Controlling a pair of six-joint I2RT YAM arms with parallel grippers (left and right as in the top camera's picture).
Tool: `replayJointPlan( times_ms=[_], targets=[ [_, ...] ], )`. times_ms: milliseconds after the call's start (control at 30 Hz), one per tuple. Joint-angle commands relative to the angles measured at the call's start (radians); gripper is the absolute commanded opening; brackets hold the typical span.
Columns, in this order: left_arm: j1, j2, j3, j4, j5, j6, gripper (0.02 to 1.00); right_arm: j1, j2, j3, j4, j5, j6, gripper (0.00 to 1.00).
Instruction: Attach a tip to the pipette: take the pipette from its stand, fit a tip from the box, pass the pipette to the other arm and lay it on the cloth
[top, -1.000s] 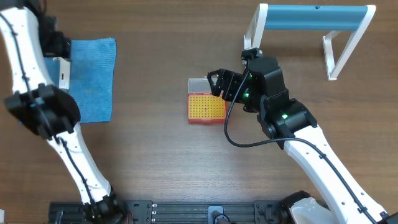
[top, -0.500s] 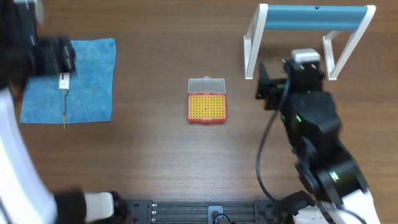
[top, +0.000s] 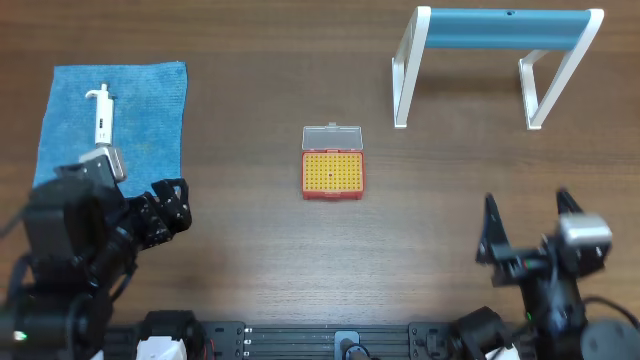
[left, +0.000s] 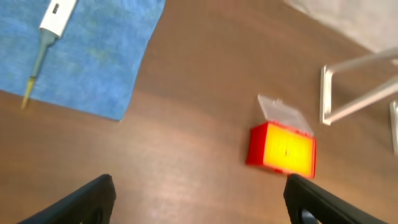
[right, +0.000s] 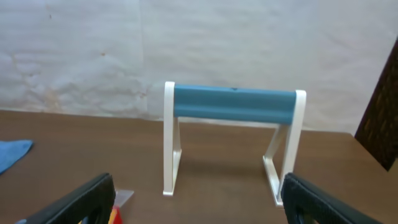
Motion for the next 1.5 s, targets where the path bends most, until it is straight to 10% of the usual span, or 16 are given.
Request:
replayJointPlan(
  times_ms=[33,333,567,733,967,1200,1500],
  targets=[
    [-0.006,-0.039,-0.169,0.097,-0.057,-0.080,0.879,0.002,-0.076,-0.037,-0.137,0.016,-0.003,0.866],
    [-0.006,0.067,-0.282,0.197,-0.023,-0.080,0.879,0.002,-0.079,-0.037,-0.371,0.023,-0.003,0.866],
    [-0.006,0.160,-0.282,0.382,0.460,-0.098,0.879,0.002,-0.079,-0.037,-0.478,0.024,-0.003,0.866],
    [-0.005,0.192,-0.282,0.463,0.643,-0.073,0.908,0.002,-0.079,-0.037,-0.478,0.024,-0.003,0.866],
    [0.014,0.164,-0.286,0.629,0.543,0.610,0.998,0.002,-0.079,-0.037,-0.478,0.024,-0.003,0.866],
    [0.015,-0.224,-0.434,0.638,0.106,0.468,0.998,0.002,-0.079,-0.037,-0.478,0.024,-0.003,0.869],
    [0.015,-0.582,-0.877,0.964,0.019,0.298,0.996,0.002,-0.079,-0.037,-0.478,0.024,-0.003,0.866]
  ],
)
